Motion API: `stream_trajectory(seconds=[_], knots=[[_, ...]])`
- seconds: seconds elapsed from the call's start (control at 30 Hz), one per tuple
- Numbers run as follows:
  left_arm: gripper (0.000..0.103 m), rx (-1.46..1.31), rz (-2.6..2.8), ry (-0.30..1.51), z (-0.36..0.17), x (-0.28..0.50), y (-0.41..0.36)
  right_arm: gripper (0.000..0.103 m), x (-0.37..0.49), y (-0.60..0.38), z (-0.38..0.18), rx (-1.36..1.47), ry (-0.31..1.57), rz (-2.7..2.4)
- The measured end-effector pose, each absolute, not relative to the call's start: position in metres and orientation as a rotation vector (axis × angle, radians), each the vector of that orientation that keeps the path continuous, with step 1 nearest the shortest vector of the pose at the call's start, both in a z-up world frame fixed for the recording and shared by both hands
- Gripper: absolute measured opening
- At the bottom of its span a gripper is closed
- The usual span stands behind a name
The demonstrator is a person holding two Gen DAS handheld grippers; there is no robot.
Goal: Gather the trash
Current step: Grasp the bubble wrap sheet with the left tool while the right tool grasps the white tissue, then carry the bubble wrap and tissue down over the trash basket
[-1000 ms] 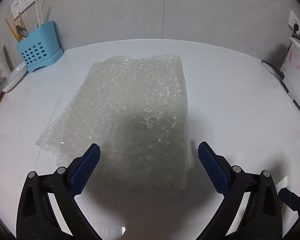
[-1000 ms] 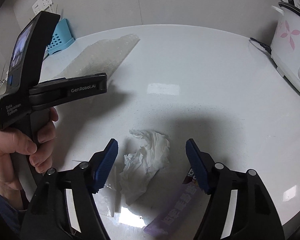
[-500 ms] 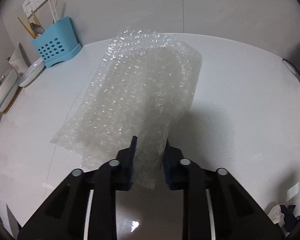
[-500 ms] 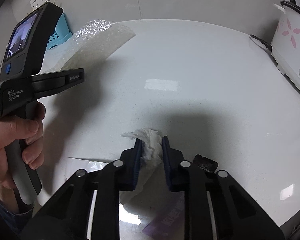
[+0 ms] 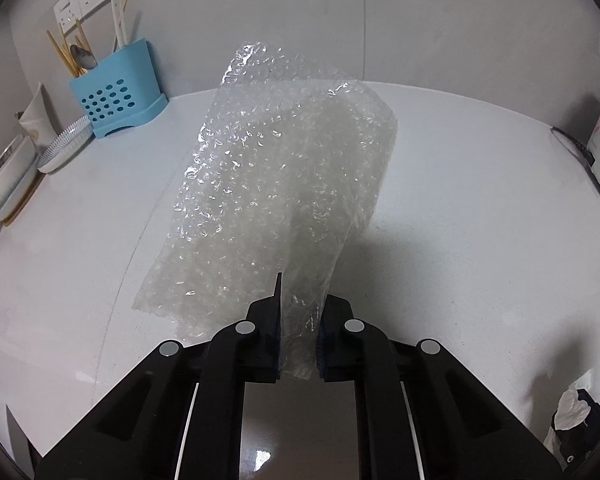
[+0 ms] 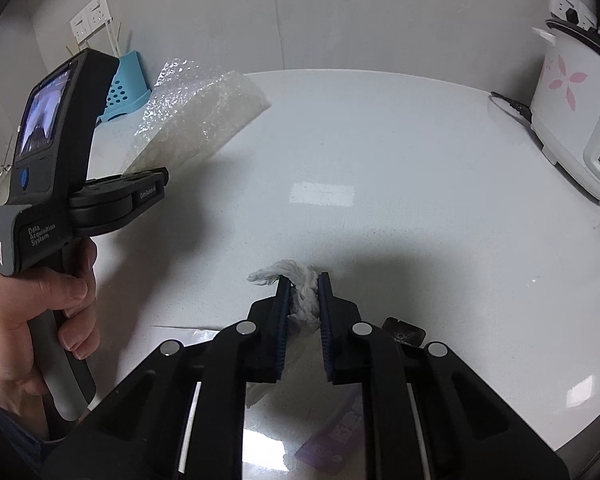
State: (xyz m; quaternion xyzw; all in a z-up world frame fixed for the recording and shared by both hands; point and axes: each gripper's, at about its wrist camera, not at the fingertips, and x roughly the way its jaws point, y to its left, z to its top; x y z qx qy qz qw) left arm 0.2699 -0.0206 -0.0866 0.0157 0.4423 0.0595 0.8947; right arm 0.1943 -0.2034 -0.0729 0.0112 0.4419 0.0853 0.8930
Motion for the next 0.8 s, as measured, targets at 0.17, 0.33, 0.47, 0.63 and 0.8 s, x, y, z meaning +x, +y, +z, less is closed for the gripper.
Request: stream_trajectory(seconds=[0.17,0.33,0.47,0.63,0.8], knots=[[0.01,0.024,0.106,0.893,-0.076,0.255,-0.019,0.013,0.189,-0.208,-0.059,0.032,0.874,0.161],[0.01,0.003,0.101,0.872,-0.066,0.24,-0.015,0.013,0.178,-0.213,-0.049,0.048,0.839,0.145],[0.01,-0.005,0.094,0.857,-0.059,0.227,-0.013,0.013,0.173,-0.218,-0.043,0.06,0.797,0.138],[0.01,-0.022,0.075,0.826,-0.047,0.207,-0.013,0.013,0.157,-0.22,-0.032,0.064,0.767,0.129],[0.01,-0.024,0.049,0.8,-0.035,0.187,-0.017,0.013,0.145,-0.219,-0.023,0.058,0.743,0.133]])
